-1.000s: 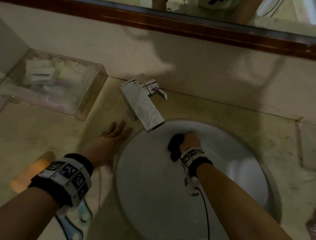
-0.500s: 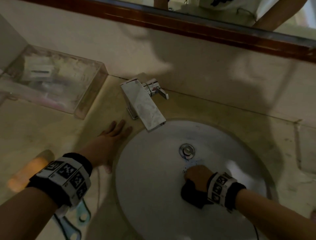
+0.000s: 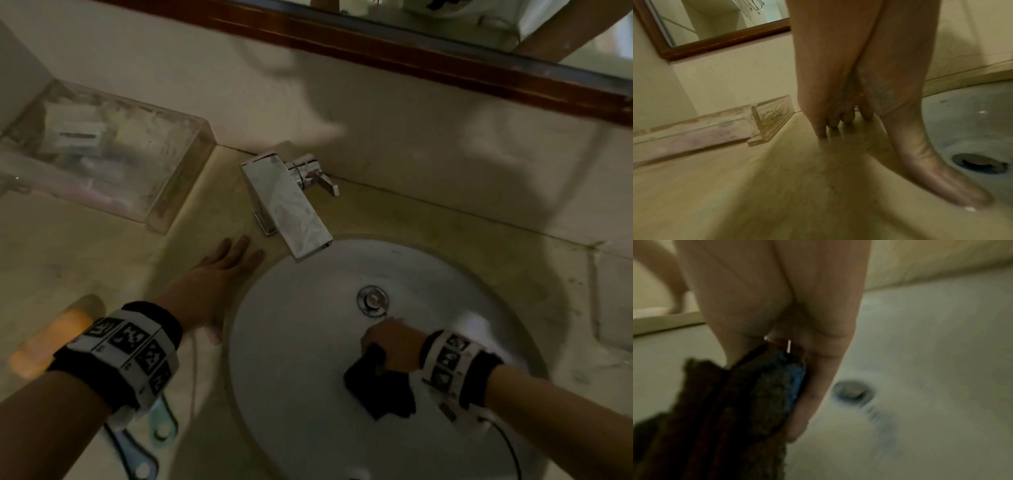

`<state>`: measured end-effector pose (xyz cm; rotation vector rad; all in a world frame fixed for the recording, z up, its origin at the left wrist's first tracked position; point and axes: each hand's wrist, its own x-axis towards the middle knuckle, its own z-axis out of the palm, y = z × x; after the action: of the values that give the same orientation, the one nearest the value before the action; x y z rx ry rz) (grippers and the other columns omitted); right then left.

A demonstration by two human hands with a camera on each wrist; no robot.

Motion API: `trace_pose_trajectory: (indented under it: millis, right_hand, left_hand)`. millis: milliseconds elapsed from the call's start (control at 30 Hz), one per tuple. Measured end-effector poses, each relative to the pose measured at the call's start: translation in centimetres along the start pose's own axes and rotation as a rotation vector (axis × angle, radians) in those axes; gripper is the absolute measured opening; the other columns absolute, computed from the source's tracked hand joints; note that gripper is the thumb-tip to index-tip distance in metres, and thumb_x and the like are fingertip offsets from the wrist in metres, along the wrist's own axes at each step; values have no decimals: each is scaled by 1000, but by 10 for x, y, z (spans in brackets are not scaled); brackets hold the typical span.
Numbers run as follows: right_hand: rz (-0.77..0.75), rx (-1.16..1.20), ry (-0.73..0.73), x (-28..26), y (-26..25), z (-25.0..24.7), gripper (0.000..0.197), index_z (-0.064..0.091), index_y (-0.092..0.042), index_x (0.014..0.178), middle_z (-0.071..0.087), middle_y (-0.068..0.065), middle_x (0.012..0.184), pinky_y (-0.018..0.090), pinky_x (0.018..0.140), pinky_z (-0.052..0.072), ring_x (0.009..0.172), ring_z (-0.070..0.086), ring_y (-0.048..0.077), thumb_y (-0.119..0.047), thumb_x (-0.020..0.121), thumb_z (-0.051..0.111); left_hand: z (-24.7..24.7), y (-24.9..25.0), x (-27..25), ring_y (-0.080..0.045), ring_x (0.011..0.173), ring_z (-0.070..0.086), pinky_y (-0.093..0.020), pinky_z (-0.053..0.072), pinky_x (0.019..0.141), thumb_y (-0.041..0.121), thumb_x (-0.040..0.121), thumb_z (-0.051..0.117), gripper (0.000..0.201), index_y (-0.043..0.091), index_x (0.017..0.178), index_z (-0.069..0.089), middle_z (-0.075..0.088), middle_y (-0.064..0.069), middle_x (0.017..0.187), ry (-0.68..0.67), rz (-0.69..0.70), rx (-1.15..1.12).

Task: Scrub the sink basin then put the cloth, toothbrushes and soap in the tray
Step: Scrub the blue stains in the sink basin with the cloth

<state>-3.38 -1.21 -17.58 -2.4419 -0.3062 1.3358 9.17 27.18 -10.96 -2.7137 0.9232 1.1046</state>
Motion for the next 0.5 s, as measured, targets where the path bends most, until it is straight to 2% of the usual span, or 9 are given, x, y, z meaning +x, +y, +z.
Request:
trace_pose_trajectory:
  millis: [67, 167, 267, 400, 500]
  right_hand:
    - [-10, -5, -32, 10, -18, 23, 26, 64, 2, 108, 64, 22, 116, 32, 92, 47, 107, 61, 31, -11, 87, 58]
    - [44, -13, 33, 32, -33, 33, 27, 62, 2, 112, 61, 21, 121, 34, 94, 46, 111, 59, 31, -6, 87, 55]
    - [143, -64, 90, 40, -29, 18, 29, 58, 2, 115, 57, 21, 125, 39, 97, 48, 115, 55, 33, -3, 87, 53]
    - [295, -145, 268, 45, -10, -7, 41, 45, -4, 130, 46, 18, 137, 40, 105, 41, 125, 47, 34, -9, 90, 53]
    - [276, -76, 348, 41, 10, -20, 40, 45, -8, 131, 45, 14, 137, 36, 105, 38, 123, 48, 29, -17, 93, 51]
  left_hand:
    - [1, 0, 1, -35, 146, -17, -49, 8, 122, 42, 41, 93, 152, 25, 123, -34, -23, -4, 158, 9, 0, -10]
    - [0, 0, 0, -34, 146, -18, -49, 7, 122, 39, 42, 93, 150, 28, 122, -33, -23, -3, 158, 3, 1, -29]
    - [-3, 3, -3, -34, 146, -20, -48, 5, 122, 38, 45, 92, 146, 30, 120, -33, -24, -4, 157, -7, 5, -38]
    - [-3, 4, -3, -33, 146, -20, -47, 5, 123, 40, 45, 92, 146, 31, 122, -32, -25, -3, 157, -28, -17, -26]
    - [-4, 4, -2, -34, 146, -19, -48, 7, 122, 38, 41, 93, 154, 27, 132, -30, -25, -1, 156, -24, -11, -31]
